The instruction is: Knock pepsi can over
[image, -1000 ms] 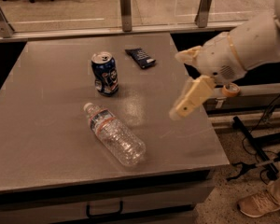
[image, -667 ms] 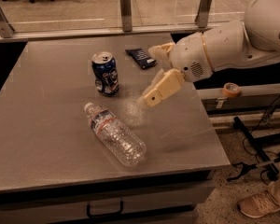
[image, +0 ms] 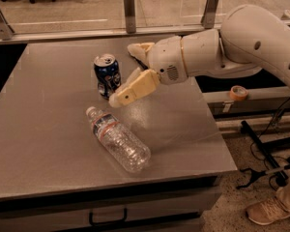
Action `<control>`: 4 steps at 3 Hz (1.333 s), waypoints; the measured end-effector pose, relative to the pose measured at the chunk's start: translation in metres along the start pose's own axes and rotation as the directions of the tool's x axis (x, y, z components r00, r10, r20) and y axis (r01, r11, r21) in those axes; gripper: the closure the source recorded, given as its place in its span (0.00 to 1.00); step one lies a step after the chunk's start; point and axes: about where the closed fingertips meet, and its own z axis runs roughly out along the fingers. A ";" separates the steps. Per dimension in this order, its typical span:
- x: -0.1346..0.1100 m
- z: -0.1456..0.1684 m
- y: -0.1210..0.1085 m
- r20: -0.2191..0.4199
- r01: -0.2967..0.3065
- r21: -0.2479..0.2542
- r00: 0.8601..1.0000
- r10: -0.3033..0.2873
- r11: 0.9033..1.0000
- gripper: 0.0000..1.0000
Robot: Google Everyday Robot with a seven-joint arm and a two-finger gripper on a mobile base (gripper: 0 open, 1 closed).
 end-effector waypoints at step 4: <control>0.041 0.033 -0.041 0.077 -0.035 0.108 0.997 0.027 0.994 0.00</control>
Offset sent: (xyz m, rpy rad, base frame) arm 0.0327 -0.0279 -0.0307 0.1125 -0.0595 -0.2009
